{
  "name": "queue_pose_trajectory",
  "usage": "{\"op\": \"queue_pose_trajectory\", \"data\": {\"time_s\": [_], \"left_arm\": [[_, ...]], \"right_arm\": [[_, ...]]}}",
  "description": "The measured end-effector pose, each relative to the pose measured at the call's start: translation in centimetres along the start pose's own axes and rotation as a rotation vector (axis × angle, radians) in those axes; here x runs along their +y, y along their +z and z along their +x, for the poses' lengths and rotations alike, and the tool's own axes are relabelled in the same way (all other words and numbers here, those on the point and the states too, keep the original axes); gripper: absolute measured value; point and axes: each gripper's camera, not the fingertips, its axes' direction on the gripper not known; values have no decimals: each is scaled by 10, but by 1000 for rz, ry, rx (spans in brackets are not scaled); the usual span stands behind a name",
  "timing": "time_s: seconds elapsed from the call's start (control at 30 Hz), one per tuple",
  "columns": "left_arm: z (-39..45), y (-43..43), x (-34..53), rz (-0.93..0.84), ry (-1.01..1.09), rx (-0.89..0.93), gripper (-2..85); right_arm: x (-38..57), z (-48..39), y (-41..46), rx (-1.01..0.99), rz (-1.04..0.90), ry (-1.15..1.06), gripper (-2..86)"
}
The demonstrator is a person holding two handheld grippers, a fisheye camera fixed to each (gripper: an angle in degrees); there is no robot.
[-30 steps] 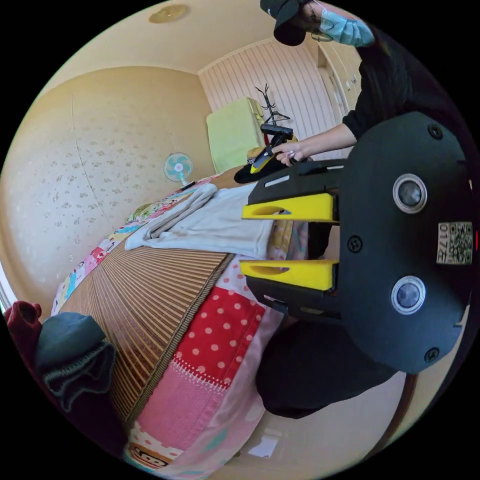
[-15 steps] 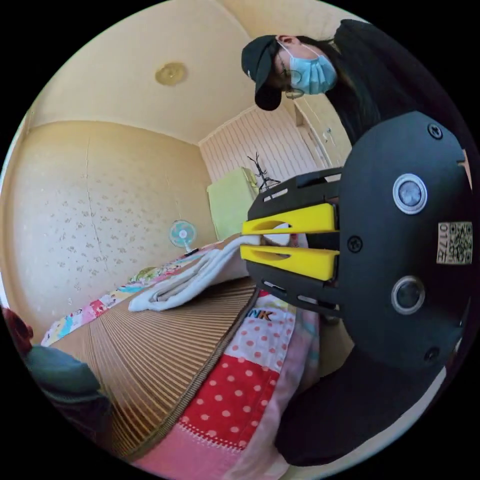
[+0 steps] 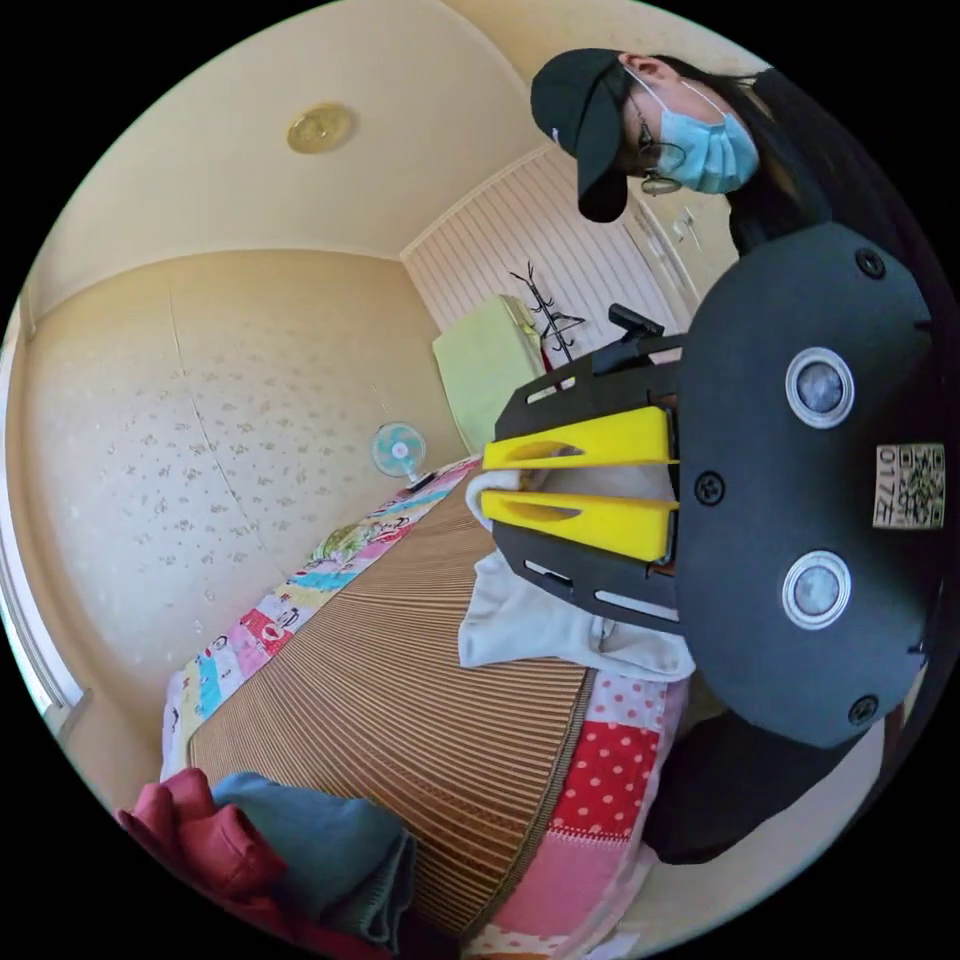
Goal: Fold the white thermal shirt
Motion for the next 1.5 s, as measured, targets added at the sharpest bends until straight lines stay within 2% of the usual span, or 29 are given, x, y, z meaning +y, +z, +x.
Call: {"op": "queue_pose_trajectory", "data": {"time_s": [0.07, 0.13, 0.23, 0.27, 0.43, 0.53, 0.6, 0.67, 0.77, 0.83, 0.9, 1.0, 1.1, 1.17, 1.23, 1.33, 1.43, 1.5], "left_arm": [[-13, 46, -41, -2, 43, -21, 51], [-27, 76, -66, -31, 24, -72, 91], [-40, 83, -65, -3, 15, -96, 135], [-44, 79, -50, 13, 34, -124, 137], [-98, 71, 54, -23, -77, -234, 160], [-134, 68, 123, -13, -200, -284, 175], [-151, 72, 155, 2, -266, -294, 182], [-171, 88, 182, -2, -335, -262, 186], [-183, 120, 192, -34, -377, -184, 164], [-178, 135, 192, -39, -397, -224, 122], [-150, 139, 189, 20, -312, -247, 76], [-71, 166, 186, 66, -35, -242, 56], [6, 234, 194, -60, 244, -127, 52], [52, 301, 223, -217, 433, 8, 51], [74, 347, 254, -330, 514, 93, 52], [84, 416, 310, -503, 532, 221, 54], [78, 470, 353, -706, 525, 237, 72], [72, 472, 362, -735, 539, 244, 76]], "right_arm": [[-24, -1, 44, 122, -9, 15, 42], [-51, 5, 93, 161, -38, 10, 48], [-76, 15, 171, 293, -125, 33, 82], [-76, 11, 188, 329, -153, 73, 99], [0, -48, 218, 286, -129, -91, 111], [64, -40, 267, 342, -258, -94, 93], [112, -10, 328, 470, -439, -88, 74], [136, -16, 325, 494, -252, -155, 55], [149, -27, 345, 528, -214, -215, 40], [153, -31, 356, 532, -191, -247, 34], [156, -29, 364, 491, -151, -245, 29], [147, -25, 374, 432, -152, -203, 26], [136, -27, 387, 411, -166, -192, 23], [131, -35, 397, 441, -175, -216, 19], [124, -46, 404, 495, -168, -252, 14], [111, -49, 384, 664, 15, -198, 8], [102, -27, 341, 744, 223, -8, 6], [95, -4, 311, 762, 334, 140, 5]]}}
